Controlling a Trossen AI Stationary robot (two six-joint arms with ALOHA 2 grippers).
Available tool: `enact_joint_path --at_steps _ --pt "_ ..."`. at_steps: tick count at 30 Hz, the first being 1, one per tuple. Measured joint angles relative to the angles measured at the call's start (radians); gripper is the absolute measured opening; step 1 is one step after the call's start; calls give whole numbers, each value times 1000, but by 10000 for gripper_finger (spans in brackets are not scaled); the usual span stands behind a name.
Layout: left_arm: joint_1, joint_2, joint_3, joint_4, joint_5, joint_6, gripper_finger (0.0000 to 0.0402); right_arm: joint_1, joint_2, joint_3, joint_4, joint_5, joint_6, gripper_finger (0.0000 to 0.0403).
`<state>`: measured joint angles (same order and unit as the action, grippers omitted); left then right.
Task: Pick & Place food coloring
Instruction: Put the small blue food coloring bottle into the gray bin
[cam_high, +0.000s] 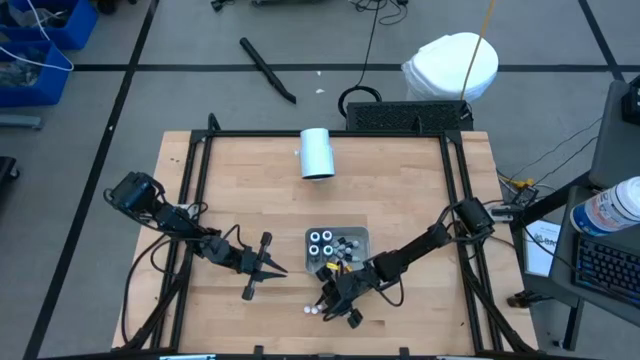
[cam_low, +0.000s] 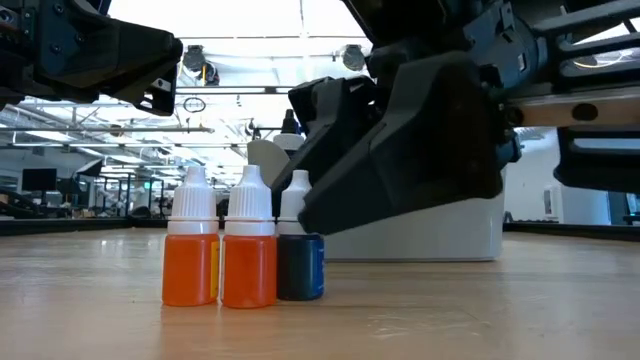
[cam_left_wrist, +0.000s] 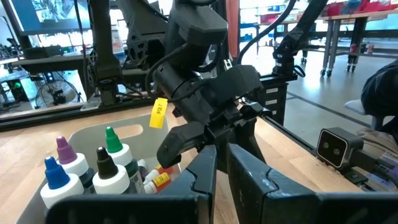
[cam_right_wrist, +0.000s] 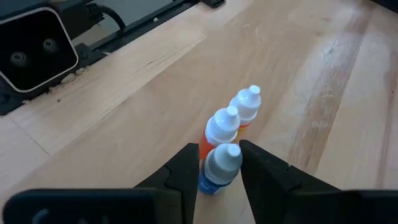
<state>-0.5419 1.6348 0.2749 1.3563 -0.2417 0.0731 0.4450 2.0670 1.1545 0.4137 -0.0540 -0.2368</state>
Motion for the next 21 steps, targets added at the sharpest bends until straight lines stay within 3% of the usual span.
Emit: enact_joint_path --at_steps 12,17,21 --pt "0 0 0 0 0 0 47 0 -6 0 -23 0 -2 61" --pt "0 0 0 -2 0 0 47 4 -90 -2 -163 8 18 62" --pt "0 0 0 -8 -1 0 47 41 -205 1 -263 132 45 59"
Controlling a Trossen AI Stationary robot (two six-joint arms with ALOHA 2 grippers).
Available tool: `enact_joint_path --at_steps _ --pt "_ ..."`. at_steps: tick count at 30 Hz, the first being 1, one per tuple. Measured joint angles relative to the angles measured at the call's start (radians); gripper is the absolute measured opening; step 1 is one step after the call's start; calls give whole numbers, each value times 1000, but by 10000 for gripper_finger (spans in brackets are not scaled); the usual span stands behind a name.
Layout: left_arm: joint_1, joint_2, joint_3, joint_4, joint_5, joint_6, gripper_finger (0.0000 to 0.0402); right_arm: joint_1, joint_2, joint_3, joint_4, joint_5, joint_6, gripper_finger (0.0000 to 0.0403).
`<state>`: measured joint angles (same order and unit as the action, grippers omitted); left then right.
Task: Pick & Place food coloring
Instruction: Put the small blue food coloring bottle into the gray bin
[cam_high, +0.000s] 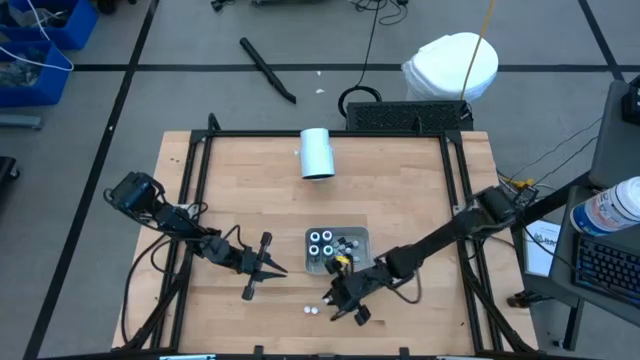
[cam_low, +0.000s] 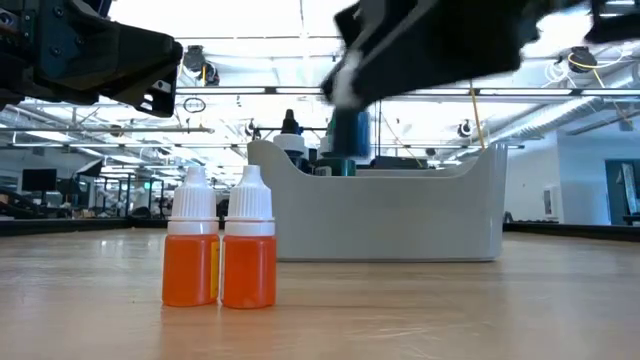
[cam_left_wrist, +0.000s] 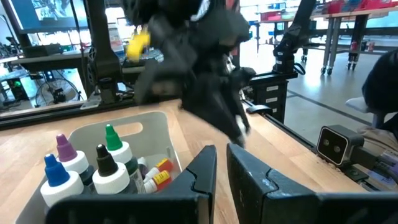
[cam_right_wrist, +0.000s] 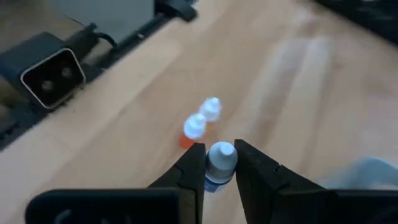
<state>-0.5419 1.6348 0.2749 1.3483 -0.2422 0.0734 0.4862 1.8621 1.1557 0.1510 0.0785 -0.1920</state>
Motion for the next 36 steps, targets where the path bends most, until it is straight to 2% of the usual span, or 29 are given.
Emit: enact_joint_path --at_steps 6,10,13,17,21,25,32,36 --pt "0 0 0 0 -3 -1 47 58 -147 -2 -140 290 -4 61" --pt "0 0 0 0 -3 -3 47 54 -242 -4 -278 430 43 60" --pt "0 0 0 0 -2 -3 47 32 -303 -54 -292 516 107 57" --pt "0 0 0 0 -2 -3 47 -24 -347 -194 -197 515 145 55" --pt "0 0 0 -1 -2 -1 47 -94 -355 -345 38 407 145 54" --pt "0 0 0 -14 -2 0 47 -143 -355 -447 192 388 149 54" --pt "0 0 0 -22 -2 0 47 -159 -347 -496 237 313 180 53" --pt "0 0 0 -23 -3 0 47 -160 -342 -497 237 311 180 53"
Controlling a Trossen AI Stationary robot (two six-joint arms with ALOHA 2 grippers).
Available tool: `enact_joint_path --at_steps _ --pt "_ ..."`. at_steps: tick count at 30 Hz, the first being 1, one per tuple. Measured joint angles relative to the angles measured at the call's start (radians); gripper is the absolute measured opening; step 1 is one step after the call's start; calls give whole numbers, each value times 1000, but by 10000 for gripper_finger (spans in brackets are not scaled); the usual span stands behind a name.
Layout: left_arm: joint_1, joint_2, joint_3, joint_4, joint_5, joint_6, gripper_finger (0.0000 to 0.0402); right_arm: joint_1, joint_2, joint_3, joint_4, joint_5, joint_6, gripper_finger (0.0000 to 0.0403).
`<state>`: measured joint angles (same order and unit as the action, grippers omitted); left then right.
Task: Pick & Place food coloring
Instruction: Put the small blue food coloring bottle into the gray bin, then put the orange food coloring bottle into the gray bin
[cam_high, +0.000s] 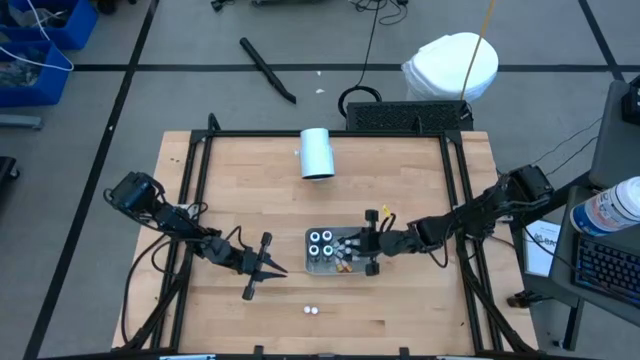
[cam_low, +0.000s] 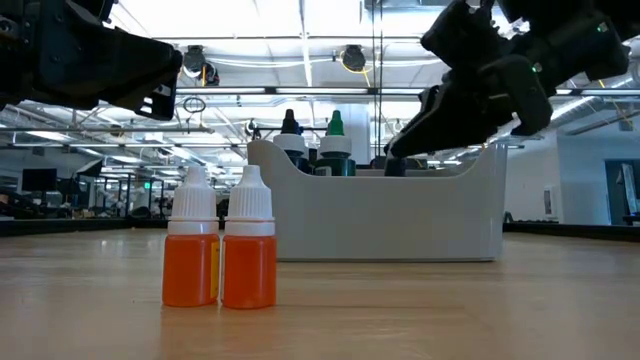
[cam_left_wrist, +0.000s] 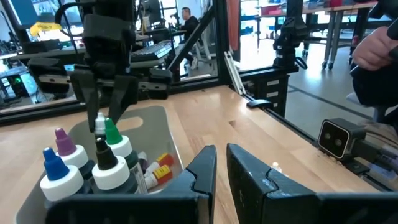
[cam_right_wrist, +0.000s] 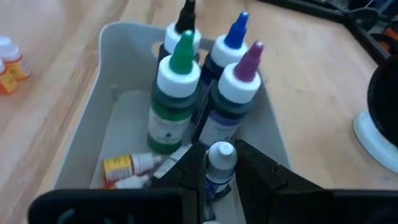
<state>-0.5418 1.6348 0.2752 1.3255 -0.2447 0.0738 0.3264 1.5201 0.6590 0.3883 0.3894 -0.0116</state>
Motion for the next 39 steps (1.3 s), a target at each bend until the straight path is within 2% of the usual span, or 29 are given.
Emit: enact_joint_path --at_steps 20,30,35,39 --pt "8 0 0 1 0 0 47 0 33 1 9 2 9 55" --pt "10 0 0 -4 0 -5 47 0 33 1 31 31 53 122" --pt "10 0 0 -7 0 -5 47 0 33 1 37 32 53 125" --pt "10 0 0 -7 0 -4 47 12 33 1 135 29 53 117"
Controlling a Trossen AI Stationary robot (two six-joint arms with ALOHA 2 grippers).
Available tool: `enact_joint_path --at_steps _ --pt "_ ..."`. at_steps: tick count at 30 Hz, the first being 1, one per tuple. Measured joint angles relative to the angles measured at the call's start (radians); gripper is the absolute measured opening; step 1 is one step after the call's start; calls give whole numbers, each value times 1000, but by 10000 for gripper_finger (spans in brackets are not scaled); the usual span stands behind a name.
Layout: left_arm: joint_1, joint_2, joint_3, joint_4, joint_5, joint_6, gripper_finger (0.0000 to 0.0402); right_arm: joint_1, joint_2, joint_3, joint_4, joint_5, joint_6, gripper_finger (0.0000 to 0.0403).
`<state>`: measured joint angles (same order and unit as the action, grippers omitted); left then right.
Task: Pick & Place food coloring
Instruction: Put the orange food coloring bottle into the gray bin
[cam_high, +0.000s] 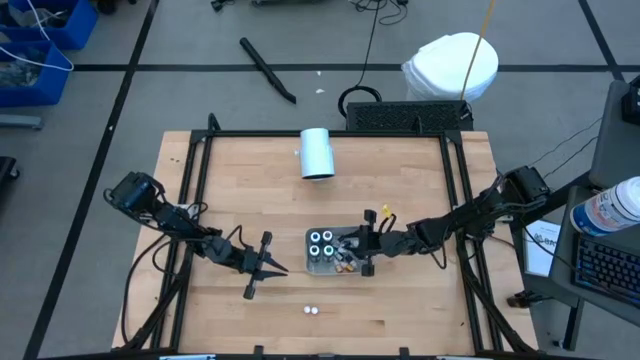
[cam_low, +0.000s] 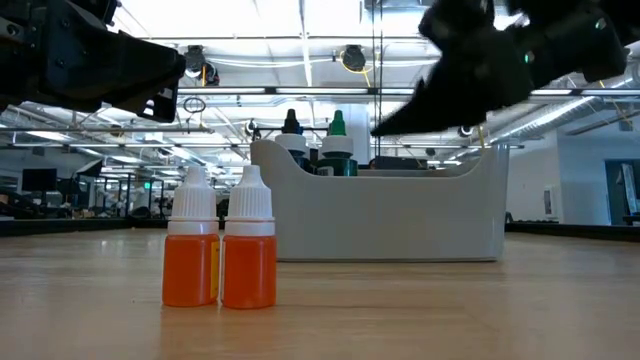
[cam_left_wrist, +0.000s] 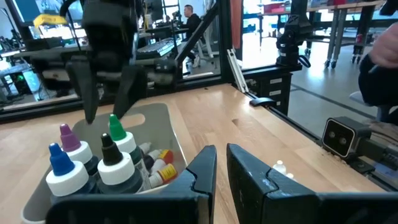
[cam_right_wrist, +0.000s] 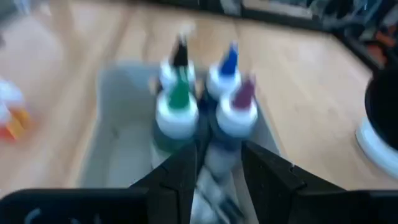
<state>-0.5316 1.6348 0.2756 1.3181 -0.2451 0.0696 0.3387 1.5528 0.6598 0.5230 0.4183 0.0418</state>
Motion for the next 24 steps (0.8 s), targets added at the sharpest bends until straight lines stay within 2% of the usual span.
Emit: enact_joint_path --at_steps 4,8,10,14,19,24 --pt "0 0 0 -9 0 0 47 50 -10 19 151 -3 -1 107" --pt "0 0 0 -9 0 0 47 111 -11 114 241 -3 -17 90" --pt "0 0 0 -10 0 -1 47 135 -10 205 183 -8 -32 69" --pt "0 0 0 -11 0 -13 47 164 6 433 -27 -83 -29 10" --pt "0 0 0 -15 0 -16 47 207 75 639 -84 -107 -26 15" --pt "15 0 0 -14 -1 -16 47 245 133 719 -88 -107 -84 4"
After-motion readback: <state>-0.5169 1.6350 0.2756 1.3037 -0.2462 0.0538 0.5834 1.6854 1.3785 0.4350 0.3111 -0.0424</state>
